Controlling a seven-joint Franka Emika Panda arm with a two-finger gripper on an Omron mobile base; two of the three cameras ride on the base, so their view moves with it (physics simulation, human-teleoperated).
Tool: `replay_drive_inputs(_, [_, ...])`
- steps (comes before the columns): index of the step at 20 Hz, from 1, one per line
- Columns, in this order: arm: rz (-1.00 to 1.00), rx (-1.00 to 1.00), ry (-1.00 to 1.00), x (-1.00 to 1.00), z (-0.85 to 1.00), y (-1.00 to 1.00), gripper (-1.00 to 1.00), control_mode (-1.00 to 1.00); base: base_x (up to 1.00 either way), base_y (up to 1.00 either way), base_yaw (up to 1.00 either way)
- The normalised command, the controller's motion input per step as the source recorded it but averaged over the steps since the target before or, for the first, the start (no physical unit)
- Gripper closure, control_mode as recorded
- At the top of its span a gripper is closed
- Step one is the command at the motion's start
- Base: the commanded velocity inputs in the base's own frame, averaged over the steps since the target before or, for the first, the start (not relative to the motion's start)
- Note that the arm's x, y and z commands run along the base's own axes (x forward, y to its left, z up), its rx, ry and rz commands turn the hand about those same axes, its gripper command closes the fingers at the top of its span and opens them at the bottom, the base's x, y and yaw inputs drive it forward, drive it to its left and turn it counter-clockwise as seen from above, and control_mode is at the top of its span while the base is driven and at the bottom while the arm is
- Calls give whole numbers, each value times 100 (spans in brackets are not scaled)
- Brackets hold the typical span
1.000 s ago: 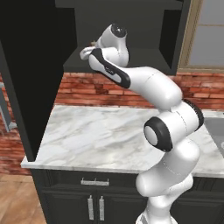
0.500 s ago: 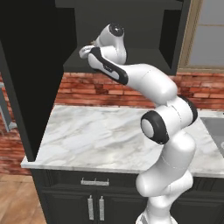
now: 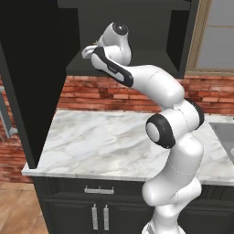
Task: Take 2 condiments from the cabinet and move them on the counter near the stove.Make sure the condiments are lined up with each other, next to each other.
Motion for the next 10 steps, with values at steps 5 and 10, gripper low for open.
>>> replay_drive_inputs(5, [0,0,0,0,0,0,100,-100,0,0,0])
replay_drive_inputs(10, [0,0,0,-12,-2,0,100,-100,0,0,0])
